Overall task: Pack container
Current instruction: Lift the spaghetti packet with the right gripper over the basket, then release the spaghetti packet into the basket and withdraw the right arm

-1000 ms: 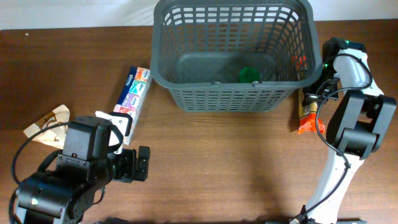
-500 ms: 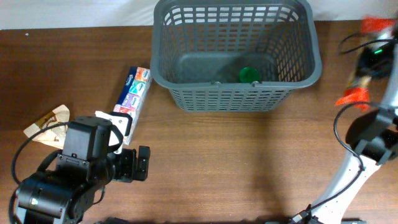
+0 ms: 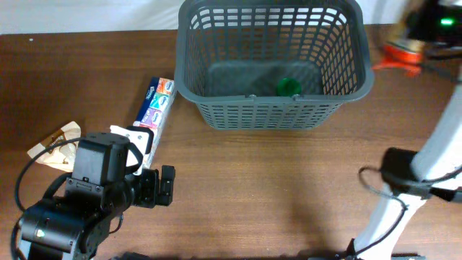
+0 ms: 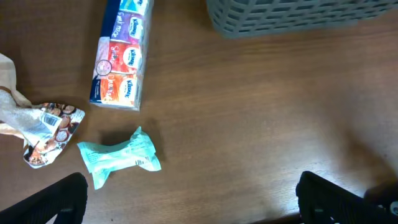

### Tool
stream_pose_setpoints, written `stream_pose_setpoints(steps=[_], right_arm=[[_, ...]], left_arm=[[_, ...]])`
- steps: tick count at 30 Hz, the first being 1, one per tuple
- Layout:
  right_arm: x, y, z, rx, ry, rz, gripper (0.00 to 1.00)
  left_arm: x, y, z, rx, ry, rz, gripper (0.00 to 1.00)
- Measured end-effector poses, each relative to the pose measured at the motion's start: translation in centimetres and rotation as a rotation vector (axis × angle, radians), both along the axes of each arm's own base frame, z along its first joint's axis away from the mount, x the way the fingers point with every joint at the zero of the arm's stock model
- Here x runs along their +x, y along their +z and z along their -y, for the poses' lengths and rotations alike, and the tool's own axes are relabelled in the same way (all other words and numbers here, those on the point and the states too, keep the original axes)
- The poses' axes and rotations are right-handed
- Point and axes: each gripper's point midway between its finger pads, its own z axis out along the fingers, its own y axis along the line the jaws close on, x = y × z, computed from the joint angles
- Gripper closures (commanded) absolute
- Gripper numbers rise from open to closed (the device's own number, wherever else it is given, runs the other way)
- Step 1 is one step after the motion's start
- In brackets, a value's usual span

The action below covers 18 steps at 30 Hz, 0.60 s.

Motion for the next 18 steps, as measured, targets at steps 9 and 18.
stream_pose_setpoints(steps=[9,18], right_arm=[[0.9,-0.3,-12.7,-0.030,0.279,0.025,0.96],[4.9,-8.8,-13.3,-0.078,0.261,-0.180,0.96]], left_arm=[[0.0,0.0,0.0,0.000,0.000,-0.001,0.00],[0.0,0.0,0.0,0.001,0.000,-0.001,0.00]])
